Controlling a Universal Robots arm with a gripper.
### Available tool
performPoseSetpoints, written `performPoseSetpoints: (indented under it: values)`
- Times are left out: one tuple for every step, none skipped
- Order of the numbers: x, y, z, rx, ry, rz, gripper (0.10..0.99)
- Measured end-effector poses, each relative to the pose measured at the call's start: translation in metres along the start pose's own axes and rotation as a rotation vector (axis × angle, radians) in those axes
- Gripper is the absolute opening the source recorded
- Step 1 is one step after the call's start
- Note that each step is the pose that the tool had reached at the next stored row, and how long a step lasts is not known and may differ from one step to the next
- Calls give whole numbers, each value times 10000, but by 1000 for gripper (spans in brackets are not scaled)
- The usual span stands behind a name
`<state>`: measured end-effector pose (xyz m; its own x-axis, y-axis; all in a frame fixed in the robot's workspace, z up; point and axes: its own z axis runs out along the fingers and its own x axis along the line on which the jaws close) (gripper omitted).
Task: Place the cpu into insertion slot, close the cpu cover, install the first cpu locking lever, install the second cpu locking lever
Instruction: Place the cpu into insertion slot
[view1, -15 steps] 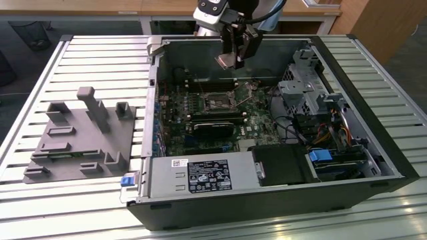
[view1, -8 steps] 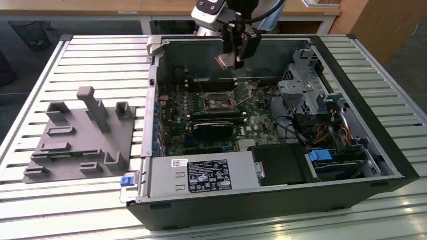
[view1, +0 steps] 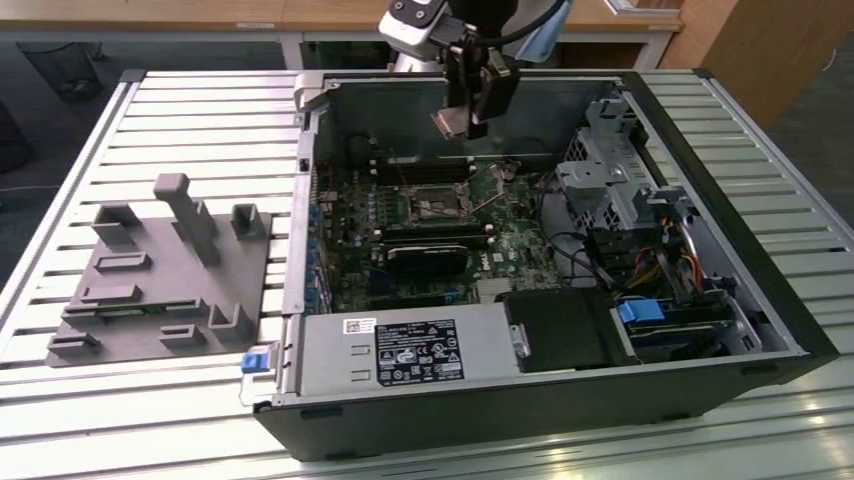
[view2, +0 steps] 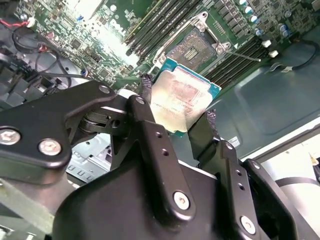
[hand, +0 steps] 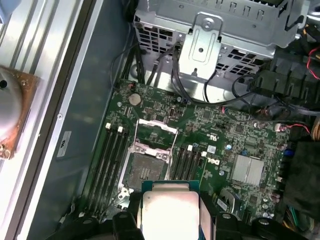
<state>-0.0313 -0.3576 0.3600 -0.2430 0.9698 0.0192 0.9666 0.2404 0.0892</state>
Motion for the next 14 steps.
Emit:
performPoseSetpoints:
  values:
    - [0, 0, 1, -3, -12, 143, 541]
    - [0, 0, 1, -5, -26, 293, 541]
    - [0, 0, 2, -8, -40, 444, 541]
    - [0, 0, 3, -12, -54, 605, 541]
    - [0, 0, 4, -15, -67, 751, 541]
    - [0, 0, 4, -18, -81, 898, 541]
    - [0, -1, 5, -20, -94, 1046, 541]
    - [0, -1, 6, -23, -107, 1191, 541]
    - [0, -1, 7, -26, -119, 1330, 541]
    - [0, -1, 8, -28, -133, 1478, 541]
    - [1, -2, 9, -31, -145, 1617, 541]
    - [1, -2, 10, -34, -157, 1761, 541]
    - [1, -3, 11, -37, -171, 1904, 541]
    - [1, -4, 11, -39, -183, 2042, 541]
